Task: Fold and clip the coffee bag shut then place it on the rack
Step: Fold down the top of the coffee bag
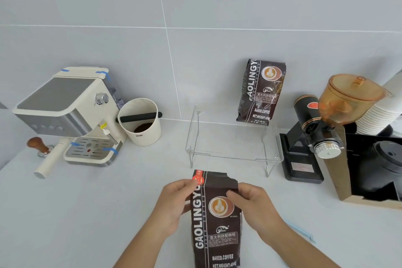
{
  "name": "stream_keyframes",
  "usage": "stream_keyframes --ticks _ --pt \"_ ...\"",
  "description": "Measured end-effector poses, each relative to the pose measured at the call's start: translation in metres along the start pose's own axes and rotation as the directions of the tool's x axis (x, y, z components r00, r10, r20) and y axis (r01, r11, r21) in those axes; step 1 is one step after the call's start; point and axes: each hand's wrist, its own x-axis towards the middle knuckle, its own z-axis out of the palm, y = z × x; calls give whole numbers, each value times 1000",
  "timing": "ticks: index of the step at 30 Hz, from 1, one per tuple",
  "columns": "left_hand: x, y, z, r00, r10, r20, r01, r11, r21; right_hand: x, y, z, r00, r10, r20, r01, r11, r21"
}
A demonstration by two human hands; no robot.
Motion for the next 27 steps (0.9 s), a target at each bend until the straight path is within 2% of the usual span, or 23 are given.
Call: stream_keyframes --ticks 11,16,19,23,27 --pt "-30 16 16 972 235 13 -234 970 -59 -21 -22 -11 993 -120 -7 120 987 106" --pt "-35 11 23 967 255 12 -254 966 -40 -26 -29 -16 992 -127 -12 127 986 105" --pt "-36 8 21 967 255 8 -255 966 -31 -30 -34 -15 991 -119 -63 127 982 136" --pt "-41 9 19 964 264 29 -265 964 4 -29 -36 -10 985 -130 -115 139 988 73" --pt "-42 12 17 955 296 -18 -294 954 54 -30 -40 -5 978 -183 -104 180 983 -43"
